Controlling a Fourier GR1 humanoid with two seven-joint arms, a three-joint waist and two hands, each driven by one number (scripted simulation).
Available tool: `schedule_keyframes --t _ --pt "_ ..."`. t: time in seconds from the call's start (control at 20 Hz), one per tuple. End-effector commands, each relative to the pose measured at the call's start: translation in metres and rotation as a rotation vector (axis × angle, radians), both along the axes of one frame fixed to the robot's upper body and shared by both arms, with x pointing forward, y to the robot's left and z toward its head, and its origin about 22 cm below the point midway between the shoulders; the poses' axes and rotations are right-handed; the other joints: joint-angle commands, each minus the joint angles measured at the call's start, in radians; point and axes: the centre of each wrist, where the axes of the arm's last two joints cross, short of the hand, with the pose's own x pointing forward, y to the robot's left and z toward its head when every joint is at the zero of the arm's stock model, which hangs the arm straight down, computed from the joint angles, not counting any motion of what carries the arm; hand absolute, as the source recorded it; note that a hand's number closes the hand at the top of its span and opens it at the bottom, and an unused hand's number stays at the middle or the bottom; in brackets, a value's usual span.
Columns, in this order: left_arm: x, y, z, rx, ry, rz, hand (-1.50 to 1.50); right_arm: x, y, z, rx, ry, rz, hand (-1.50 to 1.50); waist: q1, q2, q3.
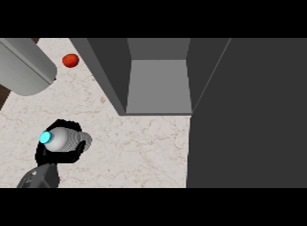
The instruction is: Pick up the bottled water, place it into the cabinet and close the cabinet
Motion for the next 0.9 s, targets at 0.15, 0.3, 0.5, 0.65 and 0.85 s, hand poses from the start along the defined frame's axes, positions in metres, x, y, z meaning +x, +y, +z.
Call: schedule_keyframes --t 0.15,0.3,0.5,0.65,0.85 --pt "0.022 -0.038 0.028 -0.006 -0.073 -0.053 1.5 -0.001 0.021 0.04 0.048 -0.082 0.027 -1.5 0.019 -0.004 0.002" --pt "0.025 -0.068 0.038 0.013 -0.071 -0.061 1.5 -0.013 0.023 0.041 0.036 -0.071 0.021 -1.5 0.003 -0.009 0.002" --pt "0.029 -0.088 0.052 -0.011 -0.05 -0.114 1.5 -0.002 0.023 0.045 0.04 -0.09 0.036 -1.5 0.008 -0.003 0.001" --pt "0.038 -0.119 0.082 0.011 -0.058 -0.108 1.5 -0.002 0.014 0.029 0.031 -0.062 0.034 -1.5 0.003 -0.005 0.002" --pt "0.049 -0.148 0.113 0.063 -0.087 -0.094 1.5 -0.003 0.016 0.038 0.039 -0.085 0.037 -1.5 -0.005 -0.005 0.001"
